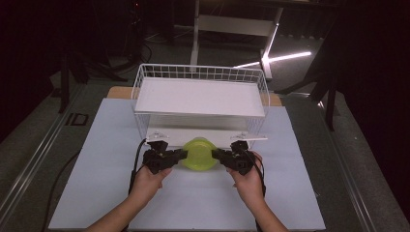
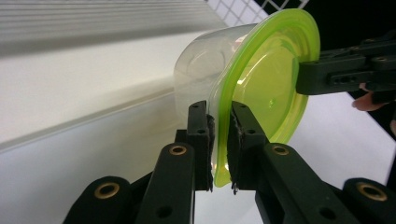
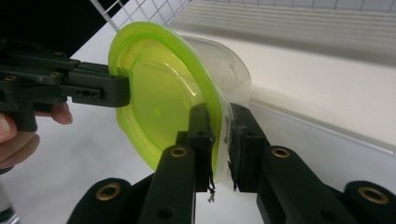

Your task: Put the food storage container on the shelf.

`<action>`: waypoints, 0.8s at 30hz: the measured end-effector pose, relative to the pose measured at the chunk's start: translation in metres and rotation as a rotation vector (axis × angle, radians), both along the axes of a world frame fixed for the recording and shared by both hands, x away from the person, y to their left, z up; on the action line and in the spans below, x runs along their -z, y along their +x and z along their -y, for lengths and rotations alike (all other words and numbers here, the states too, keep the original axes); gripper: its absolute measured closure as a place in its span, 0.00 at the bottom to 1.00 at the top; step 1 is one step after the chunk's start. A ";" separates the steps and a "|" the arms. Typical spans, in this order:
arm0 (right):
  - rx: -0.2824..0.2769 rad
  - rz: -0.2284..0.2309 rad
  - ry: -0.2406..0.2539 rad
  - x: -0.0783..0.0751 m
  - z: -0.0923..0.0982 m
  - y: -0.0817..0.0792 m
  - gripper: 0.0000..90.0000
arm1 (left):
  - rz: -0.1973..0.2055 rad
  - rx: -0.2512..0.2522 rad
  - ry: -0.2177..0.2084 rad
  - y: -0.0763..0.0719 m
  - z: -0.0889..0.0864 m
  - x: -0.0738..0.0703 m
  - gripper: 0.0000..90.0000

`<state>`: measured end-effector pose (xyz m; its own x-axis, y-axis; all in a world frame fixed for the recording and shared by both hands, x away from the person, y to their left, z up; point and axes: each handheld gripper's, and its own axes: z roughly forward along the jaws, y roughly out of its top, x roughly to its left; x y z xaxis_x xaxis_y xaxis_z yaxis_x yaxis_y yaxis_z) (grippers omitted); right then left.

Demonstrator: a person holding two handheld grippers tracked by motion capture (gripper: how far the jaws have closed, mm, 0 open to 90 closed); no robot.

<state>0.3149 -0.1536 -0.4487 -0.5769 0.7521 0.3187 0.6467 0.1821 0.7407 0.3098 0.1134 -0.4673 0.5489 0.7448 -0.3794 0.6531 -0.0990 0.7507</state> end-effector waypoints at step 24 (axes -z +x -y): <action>0.061 0.028 -0.050 0.035 -0.017 0.038 0.88 | -0.003 -0.048 0.039 0.039 -0.001 0.030 0.90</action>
<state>0.3530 -0.1368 -0.4839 -0.5381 0.8006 0.2637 0.6365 0.1808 0.7498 0.3484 0.1144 -0.4977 0.5111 0.7844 -0.3514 0.6601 -0.0963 0.7450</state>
